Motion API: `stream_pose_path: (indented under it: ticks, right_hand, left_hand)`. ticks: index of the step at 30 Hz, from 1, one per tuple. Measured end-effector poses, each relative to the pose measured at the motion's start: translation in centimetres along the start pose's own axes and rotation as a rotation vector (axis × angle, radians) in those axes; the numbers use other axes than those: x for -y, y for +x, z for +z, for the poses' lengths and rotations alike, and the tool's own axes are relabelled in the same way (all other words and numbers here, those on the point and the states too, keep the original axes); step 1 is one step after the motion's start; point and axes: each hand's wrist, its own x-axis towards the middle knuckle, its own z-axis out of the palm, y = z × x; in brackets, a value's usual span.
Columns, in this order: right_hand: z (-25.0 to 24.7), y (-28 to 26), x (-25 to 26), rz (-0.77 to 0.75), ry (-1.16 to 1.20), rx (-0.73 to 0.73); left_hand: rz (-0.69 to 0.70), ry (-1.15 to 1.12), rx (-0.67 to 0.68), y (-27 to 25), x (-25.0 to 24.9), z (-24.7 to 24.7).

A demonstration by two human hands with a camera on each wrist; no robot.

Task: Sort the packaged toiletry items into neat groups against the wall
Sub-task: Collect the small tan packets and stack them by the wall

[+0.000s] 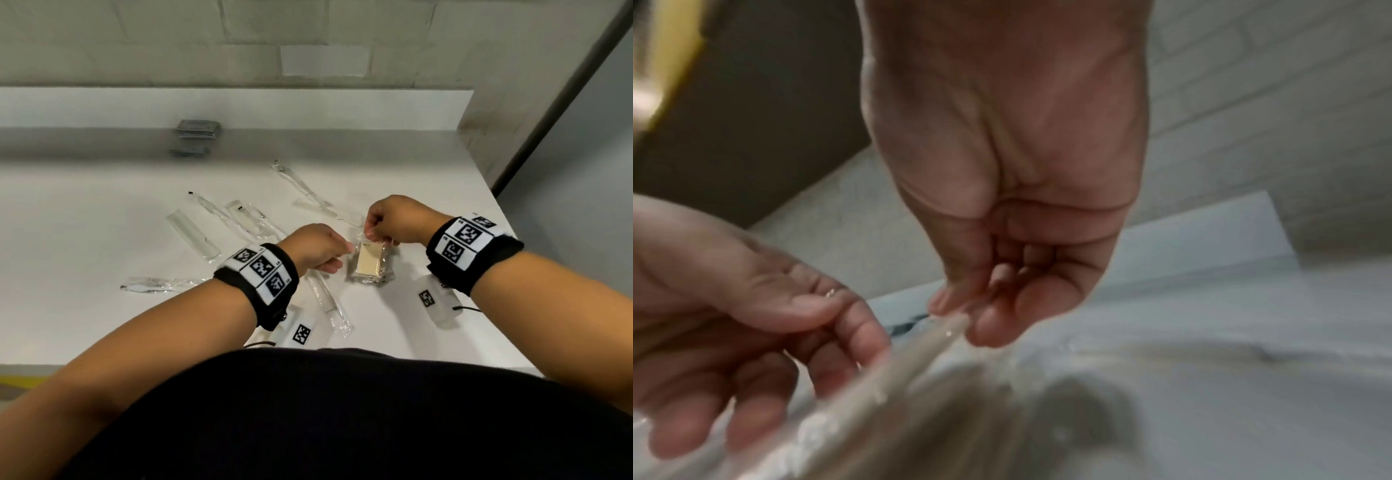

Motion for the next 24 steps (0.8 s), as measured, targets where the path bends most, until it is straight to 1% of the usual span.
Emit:
stream_pose_path:
  ticks: [3,4,5,6,7,8,9,11,15,16,17,18,19,21,22,24]
  right_hand:
    - [0.5,-0.2,-1.2,0.103,0.051,-0.262]
    - [0.4,-0.5,-1.5,0.166,0.055,-0.294]
    - [0.5,-0.8,-1.9,0.242,0.077,-0.242]
    - [0.7,-1.3,-2.3,0.313,0.145,-0.137]
    - [1.2,-1.8,-2.5,0.378,0.269,-0.008]
    - [1.8,-2.3,-2.5,0.421,0.402,0.082]
    - [2.2,-2.6,-2.5,0.434,0.483,0.116]
    - [2.8,-2.8,-2.1,0.417,0.476,0.116]
    - [3.3,-2.6,-1.2,0.337,0.405,0.049]
    - [3.2,-2.6,-1.1,0.303,0.363,0.048]
    - [3.1,-2.6,-1.1,0.254,0.270,0.032]
    - [2.8,-2.5,-1.2,0.189,0.125,-0.004]
    - [2.6,-2.4,-1.3,0.125,-0.028,-0.060]
    - [2.3,-2.3,-1.6,0.015,-0.222,-0.152]
    - [2.5,-2.2,-1.9,-0.020,-0.284,-0.165]
    - [3.4,-2.1,-2.5,-0.042,-0.342,-0.131]
  left_hand:
    - [-0.019,0.182,0.049,0.7,-0.2,1.3]
    - [-0.035,0.205,0.061,0.9,-0.2,1.5]
    - [-0.059,0.207,0.071,1.0,-0.2,1.7]
    - [-0.086,0.190,0.073,1.2,-0.1,1.9]
    - [-0.114,0.155,0.071,1.4,-0.1,2.1]
    - [-0.139,0.111,0.061,1.5,0.0,2.3]
    - [-0.166,0.068,0.050,1.6,0.0,2.5]
    - [-0.212,-0.002,0.039,1.7,0.0,3.0]
    - [-0.248,-0.130,0.044,1.7,0.1,3.4]
    - [-0.243,-0.154,0.045,1.6,0.2,3.4]
    - [-0.224,-0.164,0.036,1.6,0.4,3.3]
    - [-0.168,-0.154,0.005,1.6,0.5,3.2]
    - [-0.085,-0.106,-0.051,1.7,0.6,3.1]
    - [0.066,0.099,-0.159,1.7,0.6,2.9]
    - [0.124,0.220,-0.188,1.6,0.5,3.0]
    - [0.185,0.347,-0.153,1.5,0.3,3.6]
